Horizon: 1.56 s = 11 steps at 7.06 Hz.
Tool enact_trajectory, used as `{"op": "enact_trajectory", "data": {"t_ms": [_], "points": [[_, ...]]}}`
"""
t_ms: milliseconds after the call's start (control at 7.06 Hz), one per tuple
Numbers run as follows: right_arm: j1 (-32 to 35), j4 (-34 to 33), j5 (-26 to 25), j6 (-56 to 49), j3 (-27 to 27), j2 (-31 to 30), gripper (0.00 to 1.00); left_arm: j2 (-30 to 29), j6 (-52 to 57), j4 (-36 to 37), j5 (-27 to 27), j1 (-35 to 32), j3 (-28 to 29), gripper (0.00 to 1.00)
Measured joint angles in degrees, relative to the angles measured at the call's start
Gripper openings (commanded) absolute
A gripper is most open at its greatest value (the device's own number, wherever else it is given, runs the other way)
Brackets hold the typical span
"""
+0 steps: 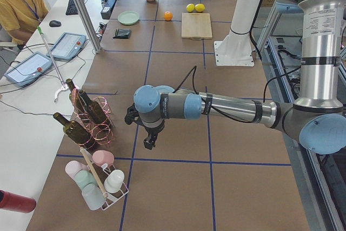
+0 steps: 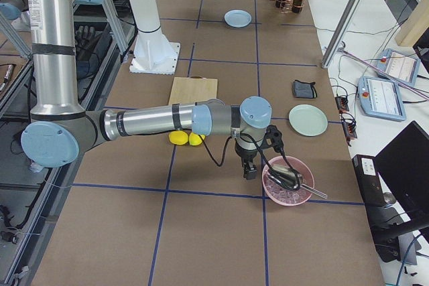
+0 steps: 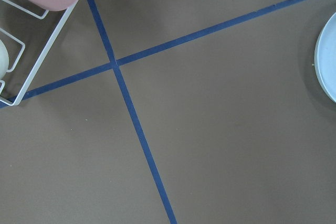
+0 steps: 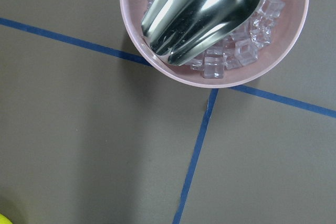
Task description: Pick orange to plate
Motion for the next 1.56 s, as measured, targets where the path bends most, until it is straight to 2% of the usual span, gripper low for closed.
{"op": "enact_trajectory", "data": {"t_ms": [566, 708, 1133, 1274, 1558], "points": [[-0.64, 0.07, -0.17, 0.31, -0.17, -0.33, 1.0, -1.01, -0.46, 2.56, 0.22, -0.59, -3.81, 1.0], [-1.03, 0.03, -0.01, 0.49, -0.2, -0.29, 1.0, -0.75, -0.18, 0.84, 0.23, -0.67, -3.17, 1.0], [-2.45, 0.08, 0.71, 0.78, -0.22, 0.23, 1.0, 1.24, -3.84, -11.4, -0.24, 1.77, -2.1, 1.0], [-2.68, 0.08, 1.53, 0.7, -0.17, 0.34, 1.0, 1.03, -12.3, -14.25, -0.1, 6.0, -1.95, 1.0], [-3.32, 0.09, 2.71, 0.49, -0.04, 0.38, 1.0, -1.26, -36.19, -21.0, 2.0, 16.97, -1.05, 1.0]]}}
